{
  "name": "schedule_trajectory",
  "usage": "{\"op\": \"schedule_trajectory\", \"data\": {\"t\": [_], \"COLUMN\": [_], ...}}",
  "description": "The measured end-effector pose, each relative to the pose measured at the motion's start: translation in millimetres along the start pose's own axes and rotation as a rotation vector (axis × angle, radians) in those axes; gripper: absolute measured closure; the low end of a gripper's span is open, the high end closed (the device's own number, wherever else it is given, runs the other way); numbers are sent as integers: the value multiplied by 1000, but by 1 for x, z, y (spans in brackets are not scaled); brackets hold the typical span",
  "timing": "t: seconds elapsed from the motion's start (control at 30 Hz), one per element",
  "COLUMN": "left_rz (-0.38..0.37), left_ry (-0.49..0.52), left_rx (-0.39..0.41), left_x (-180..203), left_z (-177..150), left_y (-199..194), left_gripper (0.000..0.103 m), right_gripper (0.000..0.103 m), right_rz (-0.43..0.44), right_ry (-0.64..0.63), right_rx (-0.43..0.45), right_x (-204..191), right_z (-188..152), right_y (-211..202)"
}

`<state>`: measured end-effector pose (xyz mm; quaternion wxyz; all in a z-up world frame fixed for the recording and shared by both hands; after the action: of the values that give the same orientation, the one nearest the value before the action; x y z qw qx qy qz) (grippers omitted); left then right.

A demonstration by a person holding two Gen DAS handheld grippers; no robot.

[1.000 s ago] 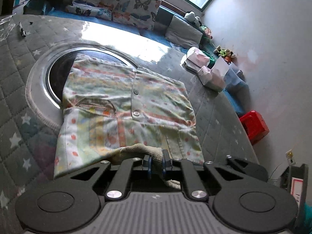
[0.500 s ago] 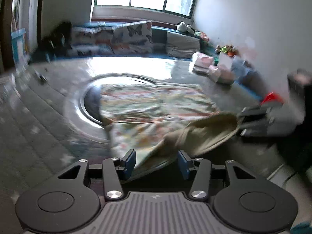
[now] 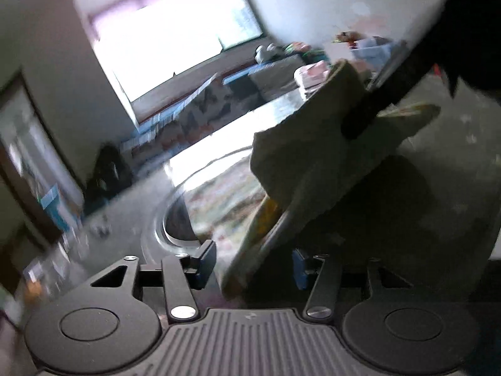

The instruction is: Fold clothes

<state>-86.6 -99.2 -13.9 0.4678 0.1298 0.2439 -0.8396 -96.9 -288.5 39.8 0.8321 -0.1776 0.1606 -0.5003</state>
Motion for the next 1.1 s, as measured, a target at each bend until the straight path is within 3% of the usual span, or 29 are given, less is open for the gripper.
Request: {"op": "schedule_trajectory", "data": {"t": [0.03,0.07,0.17,0.43,0.53,0.7,0.9,1.1], "left_rz": [-3,-7,-17,-75,-109,-118,-90,-78], "left_ry": [14,28,17,-89,-152,-203,-277,-346], "left_rx": [6,12,36,79,75,73,40,-55], "left_x": [-2,-3,-8,-10,-6,-5,-29,-53], "left_z": [-1,-1,1,21,31,38,47,43], "left_y": [2,4,0,-52,-83,-102,-59,16], "left_gripper": [80,88,96,98,98,98,98,98], "right_gripper": [91,91,93,94,94,94,94,94], "right_rz": [-6,-8,-9,67,110,152,142,90], "right_ry": [-4,-4,-1,-35,-40,-54,-64,-42], "right_rx": [6,14,38,79,79,55,54,-8], "right_x": [0,0,-1,-23,-39,-55,-37,3], "right_z": [0,0,-2,0,-3,-4,25,49], "right_y": [-1,-3,-12,-62,-91,-113,-82,-13]}}
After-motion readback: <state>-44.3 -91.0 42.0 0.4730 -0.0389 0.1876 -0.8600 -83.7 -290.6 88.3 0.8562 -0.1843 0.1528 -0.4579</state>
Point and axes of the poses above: each gripper's, at about its wrist camera, not at the fingertips, and y roughly the way its jaws point, x to its right, z to its top, the point moved 10 cm from there along y, roughly the way its jaws point, and after that the axes turned 14 degrees about x, right-handed, at the moved point
